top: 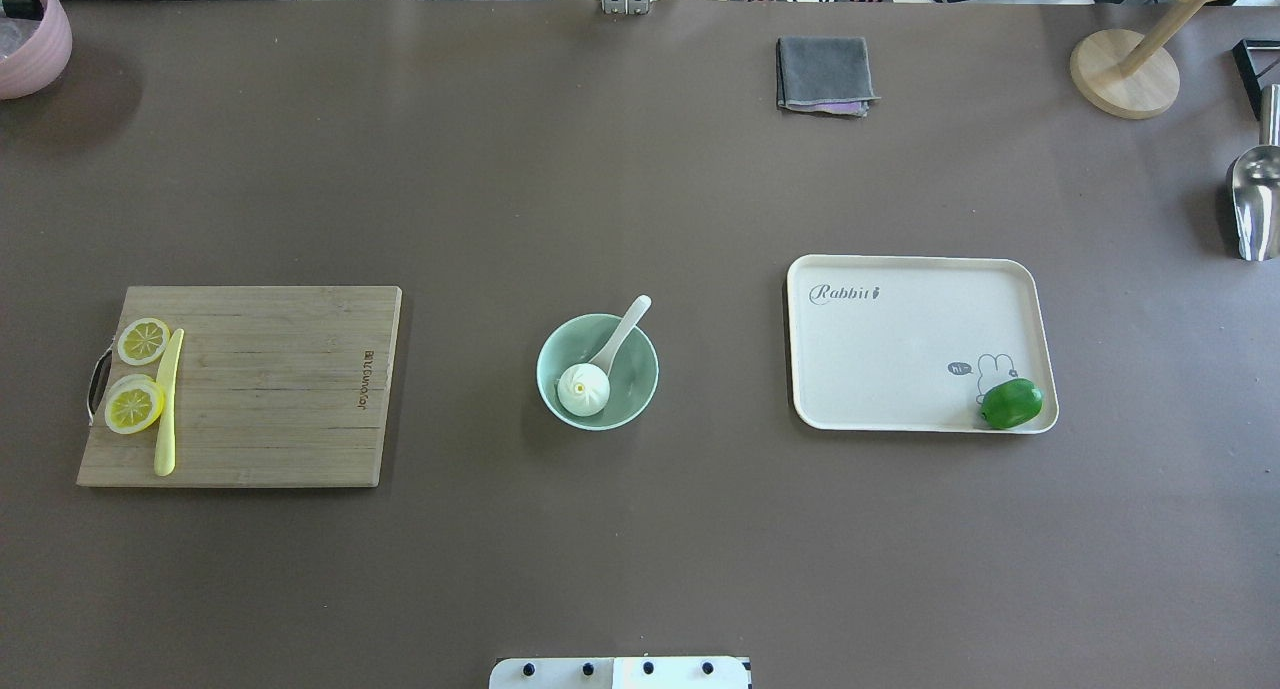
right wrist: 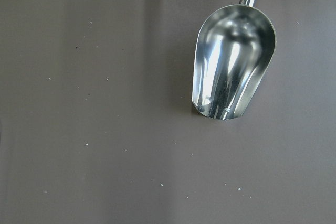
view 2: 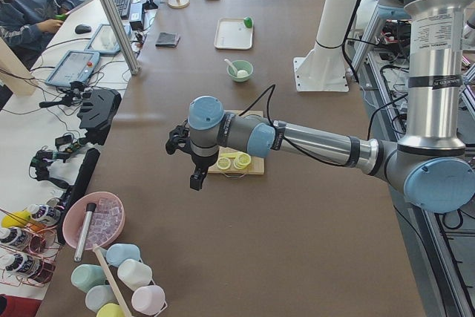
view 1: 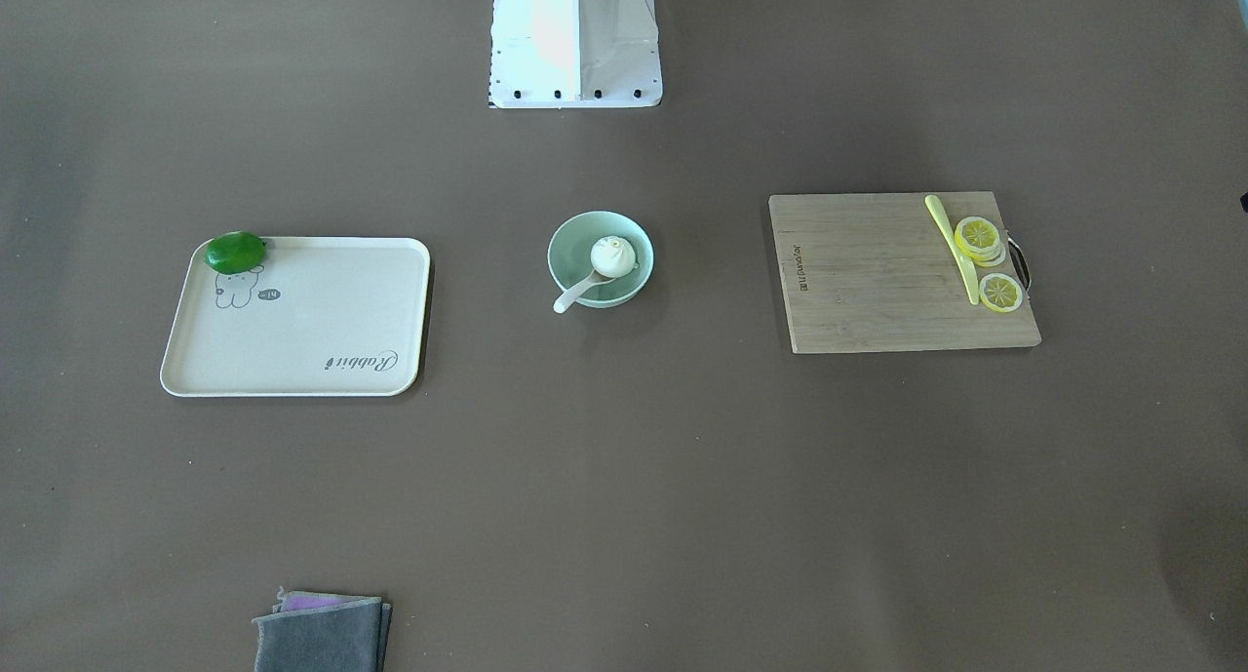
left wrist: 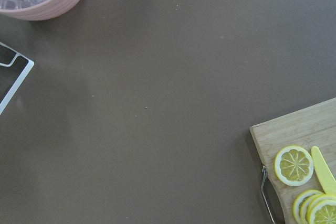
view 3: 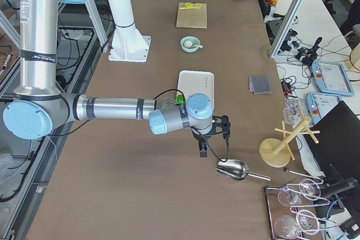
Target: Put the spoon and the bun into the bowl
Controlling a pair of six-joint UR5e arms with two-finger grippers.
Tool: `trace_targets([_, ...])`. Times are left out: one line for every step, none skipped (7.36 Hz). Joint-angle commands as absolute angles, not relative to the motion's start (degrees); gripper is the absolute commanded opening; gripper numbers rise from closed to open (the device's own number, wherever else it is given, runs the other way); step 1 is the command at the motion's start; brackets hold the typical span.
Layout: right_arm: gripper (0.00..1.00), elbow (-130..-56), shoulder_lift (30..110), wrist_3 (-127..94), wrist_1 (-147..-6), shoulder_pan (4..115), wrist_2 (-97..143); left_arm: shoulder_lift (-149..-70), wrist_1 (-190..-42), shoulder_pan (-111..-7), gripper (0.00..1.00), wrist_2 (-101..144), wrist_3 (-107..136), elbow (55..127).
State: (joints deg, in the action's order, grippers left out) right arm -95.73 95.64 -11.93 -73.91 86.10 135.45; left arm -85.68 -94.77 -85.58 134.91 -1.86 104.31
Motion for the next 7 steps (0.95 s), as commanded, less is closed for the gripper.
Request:
trace_targets([1.00,-96.2,95.9,-11.9,-73.9,86.1,135.6,-81.9,-95.0,-85.9,0.98,134.3,-1.9,104.6])
trace_targets([1.00,-96.7,95.8,-12.0,-73.9,86.1,137.2,-80.6,-96.4,-85.9,0.98,134.1,-1.7,104.8])
trace_targets([1.00,-96.7,95.5,-11.9,-73.9,86.1,137.7,-80.7,-97.0,-85.9,0.98,134.4,-1.2,105.1])
trace_targets([1.00,-97.1,95.2,-11.9,-73.9,86.1,137.7,-80.8,-96.6,-85.7,0.98,134.3,-1.1,104.5])
trace_targets([1.00,-97.0,95.2,-11.8,-74.0,86.1,137.6,-81.3,-96.2,-85.6,0.98,134.3,-1.0,104.4])
trace_targets([1.00,-96.6,95.6,-11.3,-74.0,86.1,137.5,-81.0,-95.4,-85.6,0.98,134.6,-1.0,104.5])
trace_targets([1.00,-96.4,96.0,-10.8,-74.2,86.1,137.3,-81.4,-92.1,-85.8,0.98,136.4,-1.1,105.6])
